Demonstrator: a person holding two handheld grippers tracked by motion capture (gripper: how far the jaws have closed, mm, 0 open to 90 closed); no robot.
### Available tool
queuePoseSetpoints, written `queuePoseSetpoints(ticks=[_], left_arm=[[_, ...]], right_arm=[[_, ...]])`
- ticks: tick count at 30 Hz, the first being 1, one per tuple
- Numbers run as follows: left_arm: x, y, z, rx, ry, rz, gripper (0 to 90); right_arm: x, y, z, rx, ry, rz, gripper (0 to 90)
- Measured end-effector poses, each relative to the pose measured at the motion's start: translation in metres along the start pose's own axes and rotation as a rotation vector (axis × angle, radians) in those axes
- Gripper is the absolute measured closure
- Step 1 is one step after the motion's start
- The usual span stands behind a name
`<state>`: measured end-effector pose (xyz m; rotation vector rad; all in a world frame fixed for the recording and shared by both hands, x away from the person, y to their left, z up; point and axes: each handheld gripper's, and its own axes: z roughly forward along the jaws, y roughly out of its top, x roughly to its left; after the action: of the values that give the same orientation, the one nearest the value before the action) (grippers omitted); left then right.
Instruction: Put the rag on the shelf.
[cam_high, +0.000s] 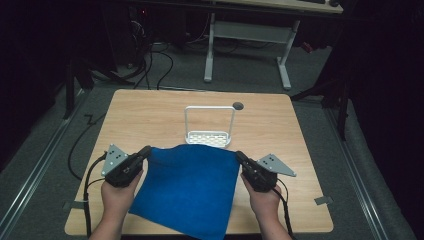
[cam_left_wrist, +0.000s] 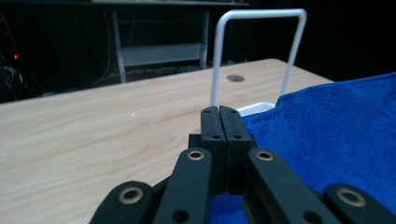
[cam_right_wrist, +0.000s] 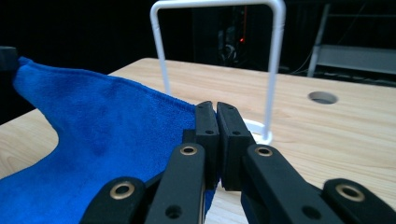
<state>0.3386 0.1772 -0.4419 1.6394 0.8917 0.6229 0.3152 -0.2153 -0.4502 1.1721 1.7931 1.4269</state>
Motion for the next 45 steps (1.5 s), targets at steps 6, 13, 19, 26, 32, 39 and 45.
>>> queuePoseSetpoints(ticks=[6, 13, 19, 26, 32, 39, 45], left_arm=[[-0.016, 0.006, 0.003, -0.026, -0.010, 0.027, 90.0], [-0.020, 0.010, 0.004, -0.046, -0.018, 0.022, 90.0], [-0.023, 0.016, 0.004, -0.065, -0.015, 0.031, 90.0], [-0.023, 0.028, 0.007, -0.113, 0.002, 0.028, 90.0], [-0.024, 0.040, 0.009, -0.135, 0.004, 0.035, 90.0], [-0.022, 0.059, 0.005, -0.185, 0.016, 0.051, 90.0], [-0.022, 0.074, 0.002, -0.225, 0.027, 0.071, 90.0]], right_arm=[[-0.011, 0.003, -0.019, -0.042, -0.042, -0.005, 88.6], [-0.018, 0.009, -0.033, -0.084, -0.061, -0.003, 88.6], [-0.019, 0.015, -0.040, -0.117, -0.056, -0.007, 88.6], [-0.022, 0.028, -0.039, -0.135, -0.052, -0.029, 88.6], [-0.024, 0.039, -0.035, -0.148, -0.051, -0.032, 88.6], [-0.027, 0.053, -0.036, -0.167, -0.049, -0.038, 88.5], [-0.028, 0.068, -0.038, -0.198, -0.059, -0.052, 88.5]])
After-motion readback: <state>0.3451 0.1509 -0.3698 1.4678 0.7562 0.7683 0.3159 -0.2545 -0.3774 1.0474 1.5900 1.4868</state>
